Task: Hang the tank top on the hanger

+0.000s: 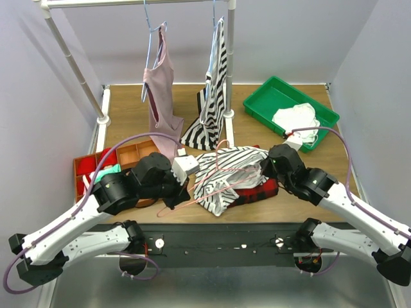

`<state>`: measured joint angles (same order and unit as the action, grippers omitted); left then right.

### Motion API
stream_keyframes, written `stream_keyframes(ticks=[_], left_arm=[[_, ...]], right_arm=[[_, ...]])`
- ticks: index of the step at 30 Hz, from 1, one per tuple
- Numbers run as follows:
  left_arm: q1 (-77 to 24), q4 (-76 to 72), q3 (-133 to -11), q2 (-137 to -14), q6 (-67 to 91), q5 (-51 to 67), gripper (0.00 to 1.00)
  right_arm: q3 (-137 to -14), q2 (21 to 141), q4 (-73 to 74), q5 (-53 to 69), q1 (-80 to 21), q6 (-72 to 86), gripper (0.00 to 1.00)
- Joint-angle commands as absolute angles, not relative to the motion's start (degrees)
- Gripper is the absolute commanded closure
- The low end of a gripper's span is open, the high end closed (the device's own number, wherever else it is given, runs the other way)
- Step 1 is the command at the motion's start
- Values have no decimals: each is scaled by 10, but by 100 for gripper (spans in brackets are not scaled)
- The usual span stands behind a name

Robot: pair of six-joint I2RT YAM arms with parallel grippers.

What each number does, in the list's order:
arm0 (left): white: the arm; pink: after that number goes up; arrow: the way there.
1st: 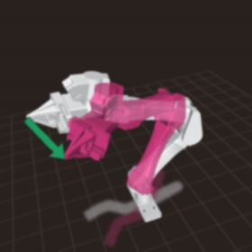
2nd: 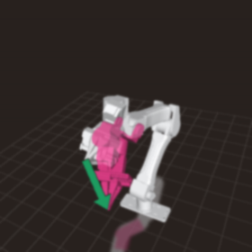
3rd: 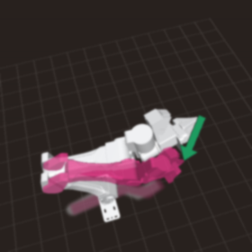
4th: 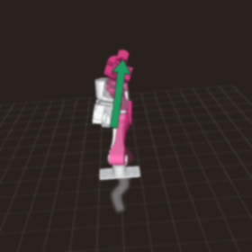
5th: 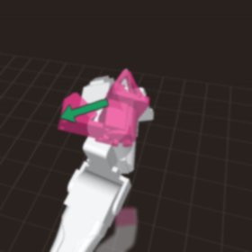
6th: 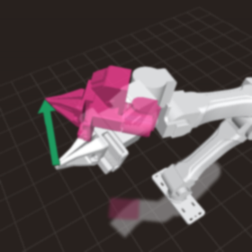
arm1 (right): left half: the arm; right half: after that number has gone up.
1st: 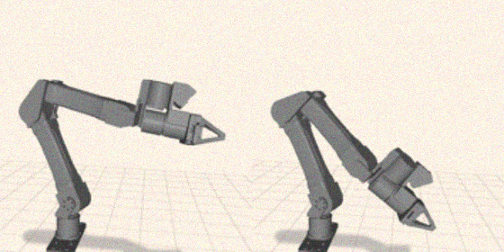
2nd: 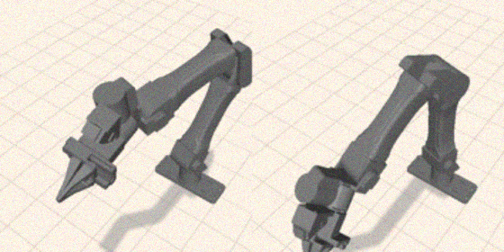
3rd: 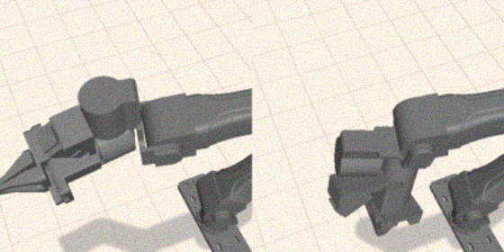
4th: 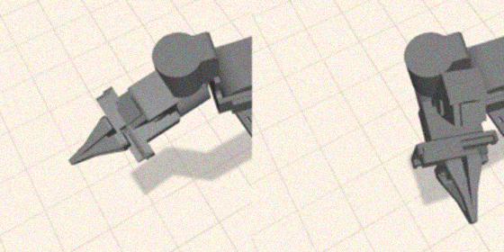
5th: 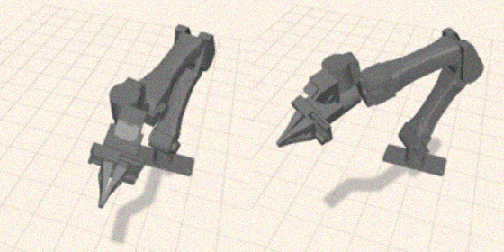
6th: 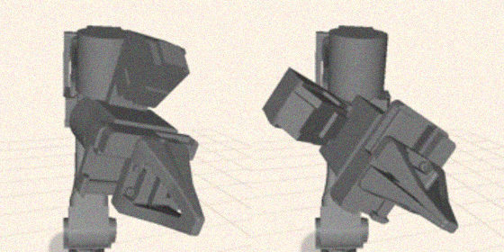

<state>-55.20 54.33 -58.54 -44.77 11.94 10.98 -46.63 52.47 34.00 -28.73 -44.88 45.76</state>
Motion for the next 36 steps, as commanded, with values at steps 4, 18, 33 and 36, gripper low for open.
stream_keyframes(ticks=[4, 18, 33, 36], left_arm=[[-587, 401, -572, -517, 126, 94, 100], [-610, 119, -523, -610, 150, -18, 100], [-610, 53, -523, -680, 153, -47, 100], [-610, 64, -537, -700, 149, -31, 100]], right_arm=[[-506, 526, 326, -266, -449, 438, 99], [-525, 536, 309, -264, -449, 417, 94], [-468, 428, 249, -216, -448, 342, 43], [-476, 437, 192, -189, -448, 291, 43]])
